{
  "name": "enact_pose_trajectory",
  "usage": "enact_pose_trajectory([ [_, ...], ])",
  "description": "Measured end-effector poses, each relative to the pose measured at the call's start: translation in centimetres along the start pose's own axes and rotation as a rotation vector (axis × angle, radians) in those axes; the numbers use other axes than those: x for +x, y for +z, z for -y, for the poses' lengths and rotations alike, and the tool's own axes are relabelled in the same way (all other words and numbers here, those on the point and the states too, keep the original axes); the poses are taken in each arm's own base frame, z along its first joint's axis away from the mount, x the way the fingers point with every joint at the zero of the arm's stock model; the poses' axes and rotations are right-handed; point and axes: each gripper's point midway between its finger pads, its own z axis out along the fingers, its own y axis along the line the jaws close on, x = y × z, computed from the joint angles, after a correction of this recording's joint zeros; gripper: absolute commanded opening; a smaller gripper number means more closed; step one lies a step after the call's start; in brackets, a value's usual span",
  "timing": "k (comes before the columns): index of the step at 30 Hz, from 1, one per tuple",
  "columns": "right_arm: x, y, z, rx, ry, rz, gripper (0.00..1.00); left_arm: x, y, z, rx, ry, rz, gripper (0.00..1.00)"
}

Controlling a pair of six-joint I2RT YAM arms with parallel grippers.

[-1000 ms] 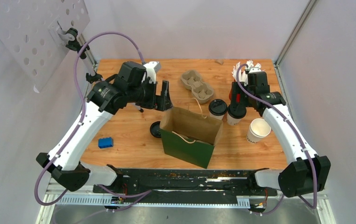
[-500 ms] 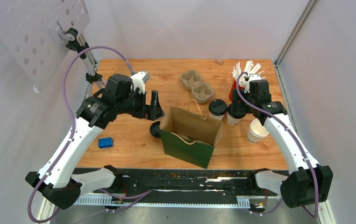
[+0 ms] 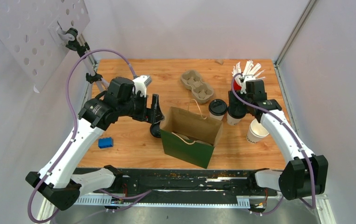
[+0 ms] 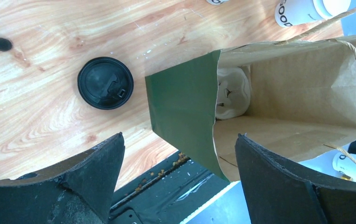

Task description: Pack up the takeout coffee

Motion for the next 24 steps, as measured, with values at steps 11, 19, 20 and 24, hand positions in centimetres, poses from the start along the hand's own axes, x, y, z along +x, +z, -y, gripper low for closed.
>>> enact_pose_trajectory([
  [11, 0.8, 2.4, 0.2, 0.008, -0.035, -0.05, 0.87, -0.2, -0.6, -0.7, -0.041, 0.025, 0.013, 0.94],
  [19, 0.8, 3.1, 0.2, 0.012, -0.036, -0.056, 0.84, -0.2, -0.8, -0.6, -0.039, 0.033, 0.019, 0.94],
  [20, 0.8, 3.2, 0.2, 0.012, -0.036, -0.055, 0.82, -0.2, -0.8, -0.6, -0.039, 0.035, 0.018, 0.94],
  [24, 0.7, 3.2, 0.3, 0.015, -0.038, -0.052, 0.78, -0.2, -0.8, -0.7, -0.039, 0.041, 0.019, 0.94],
])
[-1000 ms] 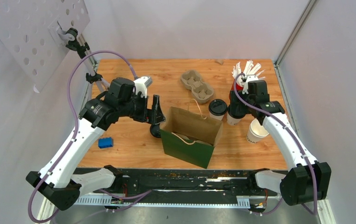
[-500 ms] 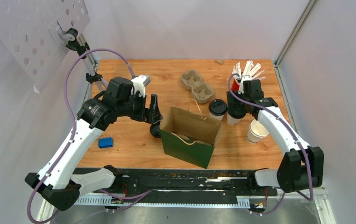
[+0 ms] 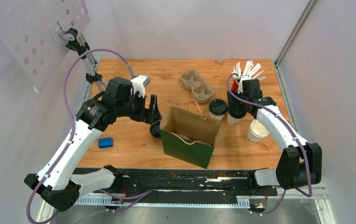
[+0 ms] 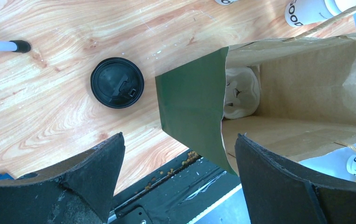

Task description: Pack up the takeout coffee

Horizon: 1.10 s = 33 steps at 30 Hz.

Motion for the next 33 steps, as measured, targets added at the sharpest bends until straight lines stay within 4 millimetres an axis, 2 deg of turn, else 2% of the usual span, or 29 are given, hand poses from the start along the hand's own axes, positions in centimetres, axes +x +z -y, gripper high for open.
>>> enact_pose_trajectory([
  [5, 0.0, 0.0, 0.1, 0.005, -0.001, 0.0, 0.78, 0.0, 0.0, 0.0, 0.0, 0.0, 0.0, 0.94],
  [13, 0.1, -0.1, 0.1, 0.005, -0.001, -0.003, 0.71, 0.0, 0.0, 0.0, 0.0, 0.0, 0.0, 0.93],
  [19, 1.1, -1.5, 0.2, 0.005, -0.01, -0.035, 0.68, 0.0, 0.0, 0.0, 0.0, 0.0, 0.0, 0.93],
  [26, 1.2, -5.0, 0.2, -0.012, -0.013, -0.026, 0.65, -0.1, 0.0, 0.3, 0.013, -0.004, 0.002, 0.92],
  [30, -0.4, -8.4, 0.1, -0.03, -0.007, 0.026, 0.62, -0.2, 0.2, 0.7, 0.035, -0.01, 0.0, 0.89],
  [33, -2.6, -11.7, -0.2, -0.05, 0.011, 0.094, 0.61, -0.4, 0.5, 1.1, 0.056, -0.015, -0.001, 0.86],
])
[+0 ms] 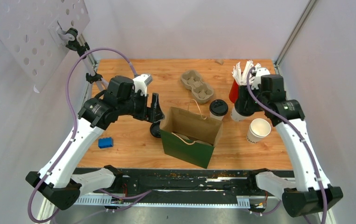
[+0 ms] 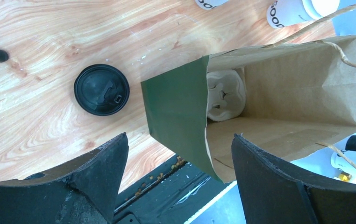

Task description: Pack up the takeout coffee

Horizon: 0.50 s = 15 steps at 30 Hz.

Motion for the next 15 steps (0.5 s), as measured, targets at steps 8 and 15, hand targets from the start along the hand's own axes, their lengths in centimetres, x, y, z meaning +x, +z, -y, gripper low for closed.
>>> enact_pose_trajectory([
  [8, -6.3, -10.1, -2.3, -0.128, 0.043, 0.269, 0.59, -0.7, 0.9, 0.7, 0.045, 0.003, 0.009, 0.69],
  [15, -8.3, -16.0, -6.4, -0.36, 0.043, 0.366, 0.58, -0.8, 2.4, 1.0, 0.074, -0.001, -0.019, 0.54],
])
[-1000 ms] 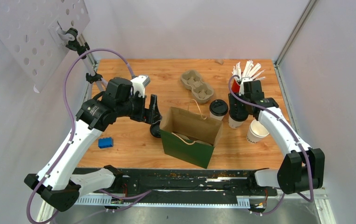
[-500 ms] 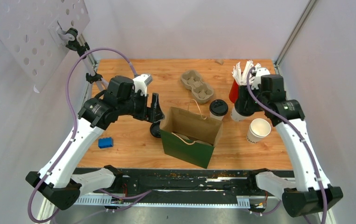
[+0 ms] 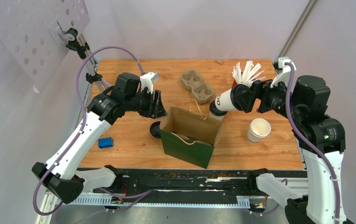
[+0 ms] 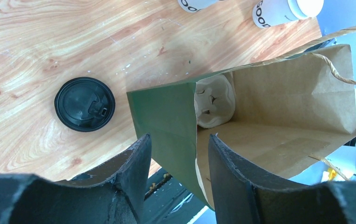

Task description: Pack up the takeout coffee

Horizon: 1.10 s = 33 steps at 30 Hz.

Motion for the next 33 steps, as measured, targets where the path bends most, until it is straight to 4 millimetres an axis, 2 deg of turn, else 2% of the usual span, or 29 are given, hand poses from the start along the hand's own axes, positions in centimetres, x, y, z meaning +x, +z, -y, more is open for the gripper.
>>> enact_pose_trajectory([
  [4, 0.1, -1.0, -2.5, -0.119, 0.039, 0.002, 0.57, 0.0, 0.4, 0.0, 0.005, 0.0, -0.006, 0.54],
  [7, 0.9, -1.7, -4.4, -0.221, 0.076, -0.005, 0.57, 0.1, 0.6, 0.0, 0.005, 0.002, -0.011, 0.52],
  [10, 2.2, -2.5, -6.2, -0.322, 0.105, -0.021, 0.57, 0.2, 1.0, -0.1, 0.003, 0.001, -0.025, 0.48],
  [14, 3.0, -3.6, -7.8, -0.413, 0.115, -0.029, 0.57, 0.6, 1.8, -0.3, -0.003, -0.003, -0.054, 0.4],
  [19, 3.3, -3.9, -8.6, -0.475, 0.111, -0.03, 0.57, 0.8, 2.4, -0.4, 0.0, -0.011, -0.072, 0.28],
  [24, 4.7, -3.1, -8.8, -0.503, 0.119, -0.074, 0.57, 0.7, 2.4, 0.2, 0.026, -0.019, -0.071, 0.08],
  [27, 5.4, -2.6, -9.0, -0.521, 0.117, -0.102, 0.57, 0.7, 2.4, 0.5, 0.039, -0.025, -0.072, 0.01],
  [33, 7.3, -1.6, -10.7, -0.558, 0.021, -0.158, 0.57, 0.6, 2.4, 1.0, 0.061, -0.039, -0.07, 0.0],
])
